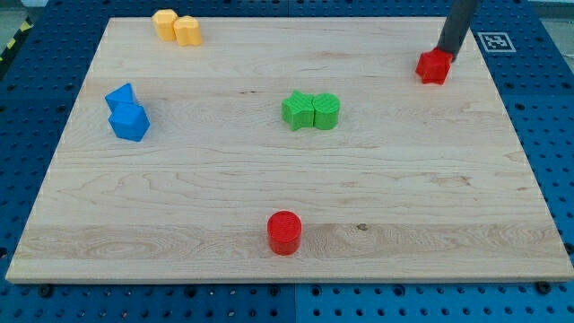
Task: Push the red star into the right side of the red star
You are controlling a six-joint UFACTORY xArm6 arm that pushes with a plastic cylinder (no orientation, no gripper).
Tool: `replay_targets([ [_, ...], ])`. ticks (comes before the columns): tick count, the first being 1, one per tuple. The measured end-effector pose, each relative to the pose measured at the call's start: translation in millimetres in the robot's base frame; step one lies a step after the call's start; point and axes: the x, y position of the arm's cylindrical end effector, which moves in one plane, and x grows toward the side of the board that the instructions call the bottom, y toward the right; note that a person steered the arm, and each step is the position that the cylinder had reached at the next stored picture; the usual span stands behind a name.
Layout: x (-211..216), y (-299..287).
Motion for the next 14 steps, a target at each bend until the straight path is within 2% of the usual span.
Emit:
replay_targets([
  [7, 50.2, -94.6],
  [9, 100.0, -128.3],
  [12, 198.9, -191.4],
  [14, 223.5, -193.9],
])
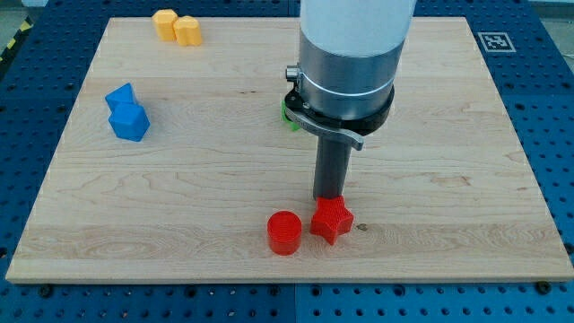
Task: Push the red star into the right side of the red star
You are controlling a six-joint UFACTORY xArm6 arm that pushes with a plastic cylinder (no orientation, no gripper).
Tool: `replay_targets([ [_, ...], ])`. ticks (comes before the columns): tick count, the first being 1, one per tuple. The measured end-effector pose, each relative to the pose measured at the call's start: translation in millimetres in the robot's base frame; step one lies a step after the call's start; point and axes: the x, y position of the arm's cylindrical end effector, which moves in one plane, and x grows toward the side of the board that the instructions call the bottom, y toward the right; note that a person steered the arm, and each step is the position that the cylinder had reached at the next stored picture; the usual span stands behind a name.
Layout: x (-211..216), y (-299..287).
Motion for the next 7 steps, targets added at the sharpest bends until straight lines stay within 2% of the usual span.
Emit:
replay_targets([
  [2, -7.5, 56.5],
  [5, 16.6, -5.5],
  [6, 10.8, 25.4],
  [7, 10.7, 113.4],
])
